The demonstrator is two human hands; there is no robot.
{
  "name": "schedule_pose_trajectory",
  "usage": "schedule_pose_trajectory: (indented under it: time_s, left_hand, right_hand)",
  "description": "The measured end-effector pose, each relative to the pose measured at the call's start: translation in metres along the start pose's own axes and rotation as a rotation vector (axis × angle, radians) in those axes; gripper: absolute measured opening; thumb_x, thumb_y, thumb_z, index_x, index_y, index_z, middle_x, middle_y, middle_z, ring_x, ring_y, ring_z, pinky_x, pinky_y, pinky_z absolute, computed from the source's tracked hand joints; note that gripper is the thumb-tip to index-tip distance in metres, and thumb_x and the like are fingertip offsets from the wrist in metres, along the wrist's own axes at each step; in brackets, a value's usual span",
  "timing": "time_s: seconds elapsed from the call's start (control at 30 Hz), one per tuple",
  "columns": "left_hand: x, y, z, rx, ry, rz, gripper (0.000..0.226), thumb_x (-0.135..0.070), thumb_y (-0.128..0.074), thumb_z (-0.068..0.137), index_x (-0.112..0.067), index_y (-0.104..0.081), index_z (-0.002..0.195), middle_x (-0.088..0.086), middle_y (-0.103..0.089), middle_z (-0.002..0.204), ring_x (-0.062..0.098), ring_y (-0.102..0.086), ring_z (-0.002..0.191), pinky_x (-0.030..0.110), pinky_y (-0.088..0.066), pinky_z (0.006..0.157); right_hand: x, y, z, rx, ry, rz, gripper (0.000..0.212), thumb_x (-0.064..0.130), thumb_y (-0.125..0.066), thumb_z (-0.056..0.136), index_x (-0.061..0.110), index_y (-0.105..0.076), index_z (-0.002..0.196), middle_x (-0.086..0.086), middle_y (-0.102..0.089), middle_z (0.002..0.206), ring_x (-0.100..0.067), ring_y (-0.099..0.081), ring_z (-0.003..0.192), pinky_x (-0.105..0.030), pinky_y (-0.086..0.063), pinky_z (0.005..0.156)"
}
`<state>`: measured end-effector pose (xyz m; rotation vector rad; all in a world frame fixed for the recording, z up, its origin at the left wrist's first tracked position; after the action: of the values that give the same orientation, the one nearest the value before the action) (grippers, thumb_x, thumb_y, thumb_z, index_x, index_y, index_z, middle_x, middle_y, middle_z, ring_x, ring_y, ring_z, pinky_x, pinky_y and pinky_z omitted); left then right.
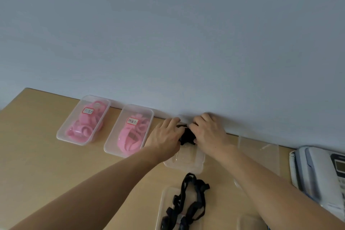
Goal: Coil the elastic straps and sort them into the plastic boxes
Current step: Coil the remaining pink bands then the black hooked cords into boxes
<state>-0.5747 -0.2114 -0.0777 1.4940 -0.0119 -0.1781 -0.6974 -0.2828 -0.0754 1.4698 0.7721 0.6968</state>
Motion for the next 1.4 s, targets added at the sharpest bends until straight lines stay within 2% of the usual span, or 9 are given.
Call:
schedule_pose_trajectory:
  time_s: [0.17,0.33,0.6,0.67,0.8,1.0,1.13,1.23,1.4]
  left_hand:
    - [-0.006,0.003,-0.004,-0.097,-0.09,0.105,0.017,-0.019,-0.067,0.074,-0.013,-0.074,0.088,0.005,-0.068,0.098,0.028,-0.064,0.099,0.039,-0.052,0.083]
    - [-0.007,0.006,-0.004,-0.192,-0.089,0.106,0.032,-0.016,-0.073,0.07,-0.013,-0.074,0.101,0.001,-0.071,0.096,0.028,-0.066,0.1,0.04,-0.054,0.08]
    - [-0.008,-0.006,0.003,-0.099,-0.051,0.14,0.009,-0.017,-0.076,0.068,-0.019,-0.072,0.076,-0.005,-0.072,0.085,0.025,-0.066,0.089,0.037,-0.051,0.075]
    - [-0.007,-0.006,0.003,-0.047,-0.028,0.128,0.02,-0.022,-0.077,0.069,-0.018,-0.074,0.088,-0.003,-0.073,0.098,0.028,-0.064,0.106,0.039,-0.05,0.085]
    - [-0.004,-0.006,-0.002,0.12,0.016,0.088,0.053,-0.038,-0.059,0.086,-0.018,-0.054,0.135,-0.002,-0.053,0.141,0.028,-0.029,0.145,0.042,-0.024,0.113]
    - [-0.008,0.026,-0.034,-0.01,0.118,-0.186,0.047,-0.033,-0.056,0.088,-0.021,-0.054,0.133,-0.001,-0.056,0.13,0.022,-0.045,0.124,0.032,-0.035,0.103]
    - [-0.013,0.031,-0.079,0.248,0.224,-0.472,0.036,-0.032,-0.057,0.088,-0.022,-0.06,0.123,-0.004,-0.066,0.111,0.015,-0.059,0.093,0.027,-0.045,0.074]
    - [-0.014,0.027,-0.113,0.437,0.189,-0.565,0.034,-0.025,-0.059,0.088,-0.019,-0.062,0.122,-0.001,-0.066,0.117,0.016,-0.06,0.097,0.027,-0.048,0.08]
    - [-0.006,0.027,-0.159,0.507,0.136,-0.552,0.035,-0.026,-0.057,0.089,-0.016,-0.063,0.123,0.003,-0.064,0.123,0.021,-0.059,0.11,0.031,-0.049,0.092]
  right_hand:
    - [0.003,-0.008,-0.008,-0.025,-0.135,0.056,0.036,0.016,-0.079,0.07,0.018,-0.068,0.105,0.0,-0.062,0.099,-0.025,-0.057,0.093,-0.035,-0.049,0.075]
    - [0.001,-0.014,-0.008,-0.001,-0.144,0.203,0.046,0.023,-0.071,0.083,0.021,-0.054,0.126,0.002,-0.052,0.118,-0.022,-0.046,0.11,-0.033,-0.046,0.087]
    - [0.002,-0.016,-0.011,-0.035,-0.184,0.196,0.048,0.024,-0.067,0.084,0.019,-0.053,0.13,0.002,-0.056,0.124,-0.023,-0.045,0.112,-0.035,-0.043,0.09]
    - [0.002,-0.014,-0.016,-0.026,-0.194,0.226,0.056,0.028,-0.069,0.083,0.018,-0.048,0.134,0.002,-0.054,0.129,-0.023,-0.045,0.114,-0.037,-0.044,0.093]
    - [0.007,-0.002,-0.029,-0.062,-0.215,0.244,0.055,0.036,-0.065,0.087,0.019,-0.048,0.136,0.004,-0.052,0.134,-0.022,-0.043,0.119,-0.037,-0.043,0.097]
    - [0.037,0.035,-0.068,-0.178,-0.333,0.376,0.036,0.027,-0.059,0.093,0.015,-0.061,0.127,0.001,-0.059,0.124,-0.021,-0.049,0.116,-0.03,-0.041,0.098]
    - [0.084,0.046,-0.108,-0.138,-0.49,0.479,0.02,0.033,-0.055,0.095,0.021,-0.066,0.109,0.005,-0.065,0.1,-0.017,-0.061,0.092,-0.028,-0.047,0.074]
    - [0.122,0.037,-0.133,0.03,-0.618,0.479,0.021,0.038,-0.058,0.093,0.021,-0.063,0.104,0.005,-0.066,0.097,-0.017,-0.061,0.087,-0.031,-0.051,0.074]
    - [0.179,0.009,-0.164,0.242,-0.744,0.482,0.034,0.048,-0.061,0.083,0.019,-0.052,0.099,0.004,-0.062,0.084,-0.017,-0.06,0.077,-0.03,-0.046,0.059]
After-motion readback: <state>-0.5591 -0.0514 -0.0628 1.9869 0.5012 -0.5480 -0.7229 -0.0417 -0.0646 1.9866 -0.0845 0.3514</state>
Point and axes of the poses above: each hand's wrist, its own z-axis towards the middle knuckle, its own y-axis out of the back of the hand, x = y × z, the point moved 4 cm from there along z, towards the middle knuckle
